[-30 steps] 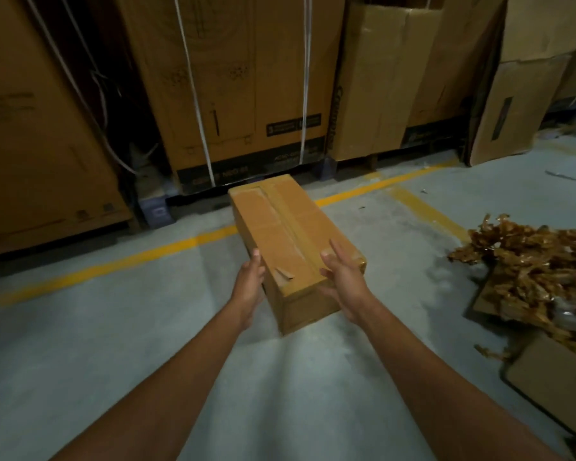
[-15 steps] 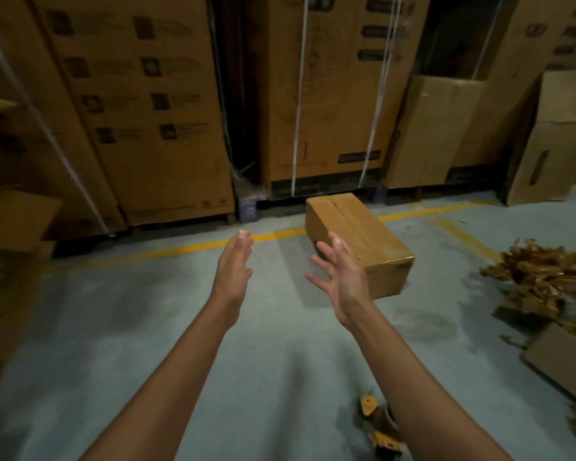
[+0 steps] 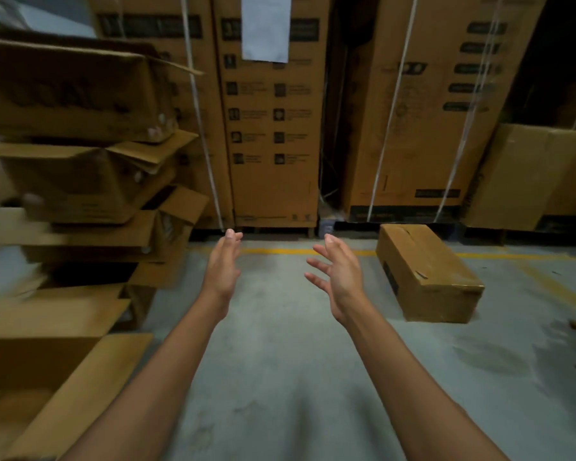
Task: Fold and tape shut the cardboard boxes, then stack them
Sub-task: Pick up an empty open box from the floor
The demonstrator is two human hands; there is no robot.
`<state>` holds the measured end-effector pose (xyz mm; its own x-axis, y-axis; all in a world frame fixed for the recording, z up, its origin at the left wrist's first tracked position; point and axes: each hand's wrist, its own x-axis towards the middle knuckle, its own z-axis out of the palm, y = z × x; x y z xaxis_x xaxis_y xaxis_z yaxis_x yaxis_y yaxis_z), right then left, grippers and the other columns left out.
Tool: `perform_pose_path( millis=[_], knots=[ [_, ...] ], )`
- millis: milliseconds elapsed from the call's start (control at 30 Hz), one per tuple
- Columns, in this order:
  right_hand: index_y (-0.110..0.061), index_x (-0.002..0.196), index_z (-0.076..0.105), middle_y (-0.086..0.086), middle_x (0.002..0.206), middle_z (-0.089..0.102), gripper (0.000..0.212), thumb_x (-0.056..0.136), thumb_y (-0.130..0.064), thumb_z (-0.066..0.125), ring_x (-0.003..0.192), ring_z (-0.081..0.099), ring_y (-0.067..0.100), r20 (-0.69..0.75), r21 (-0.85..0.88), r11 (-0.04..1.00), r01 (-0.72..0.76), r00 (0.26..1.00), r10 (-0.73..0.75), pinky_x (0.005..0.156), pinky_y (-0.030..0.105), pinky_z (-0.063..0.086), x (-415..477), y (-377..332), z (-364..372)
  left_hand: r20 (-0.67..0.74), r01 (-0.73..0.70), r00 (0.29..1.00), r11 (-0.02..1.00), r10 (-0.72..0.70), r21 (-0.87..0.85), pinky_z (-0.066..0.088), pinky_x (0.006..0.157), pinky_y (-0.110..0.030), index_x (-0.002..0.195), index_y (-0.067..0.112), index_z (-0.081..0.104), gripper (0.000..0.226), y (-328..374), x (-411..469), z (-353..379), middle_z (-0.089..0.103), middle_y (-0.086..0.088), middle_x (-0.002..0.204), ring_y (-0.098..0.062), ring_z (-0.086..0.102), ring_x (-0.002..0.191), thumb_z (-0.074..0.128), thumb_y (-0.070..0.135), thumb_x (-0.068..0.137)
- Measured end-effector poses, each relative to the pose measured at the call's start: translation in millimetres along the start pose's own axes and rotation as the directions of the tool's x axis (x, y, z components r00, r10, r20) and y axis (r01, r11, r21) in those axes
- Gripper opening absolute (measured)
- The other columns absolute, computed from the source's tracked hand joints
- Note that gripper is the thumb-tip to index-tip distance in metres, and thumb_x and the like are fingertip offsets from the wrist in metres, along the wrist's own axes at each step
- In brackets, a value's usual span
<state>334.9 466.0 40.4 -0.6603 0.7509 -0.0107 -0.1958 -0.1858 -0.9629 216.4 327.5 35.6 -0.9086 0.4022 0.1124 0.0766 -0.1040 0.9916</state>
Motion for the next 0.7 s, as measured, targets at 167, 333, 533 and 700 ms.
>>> perform_pose_path(
  millis=[167,333,533,700],
  knots=[
    [-0.023,0.125,0.055,0.007,0.126,0.062,0.023,0.103,-0.027,0.054,0.113,0.063,0.030,0.127,-0.017,0.999,-0.033,0.991,0.035,0.092,0.047,0.055,-19,2,16,-0.152,-0.038,0.988,0.999,0.037,-0.007,0.035,0.110,-0.046,0.136,0.015,0.053,0.047,21,-32,-34,0.046,-0.007,0.149,-0.025,0.042,0.140,0.030,0.044,0.107],
    [-0.019,0.128,0.054,0.010,0.130,0.060,0.027,0.102,-0.020,0.057,0.114,0.062,0.031,0.271,-0.053,0.997,-0.053,0.960,0.065,0.092,0.047,0.054,-31,4,47,-0.299,-0.068,0.952,0.998,0.071,0.020,0.040,0.109,-0.049,0.121,0.021,0.058,0.040,37,-51,-74,0.053,-0.005,0.140,-0.024,0.049,0.132,0.032,0.047,0.106],
    [-0.019,0.131,0.053,0.008,0.129,0.058,0.029,0.102,-0.021,0.056,0.113,0.062,0.029,0.430,-0.130,0.987,-0.098,0.891,0.145,0.089,0.043,0.055,-58,27,100,-0.441,0.009,0.897,0.999,0.012,0.046,0.043,0.107,-0.048,0.122,0.020,0.058,0.044,23,-88,-142,0.056,0.001,0.127,-0.023,0.052,0.125,0.033,0.053,0.104],
    [-0.019,0.130,0.053,0.007,0.126,0.059,0.027,0.105,-0.026,0.050,0.108,0.062,0.027,0.506,-0.152,0.978,-0.146,0.838,0.204,0.087,0.042,0.055,-89,59,136,-0.568,0.065,0.823,0.996,-0.021,0.058,0.042,0.106,-0.048,0.127,0.014,0.059,0.051,4,-120,-199,0.057,-0.007,0.134,-0.025,0.053,0.123,0.031,0.051,0.105]
  ],
)
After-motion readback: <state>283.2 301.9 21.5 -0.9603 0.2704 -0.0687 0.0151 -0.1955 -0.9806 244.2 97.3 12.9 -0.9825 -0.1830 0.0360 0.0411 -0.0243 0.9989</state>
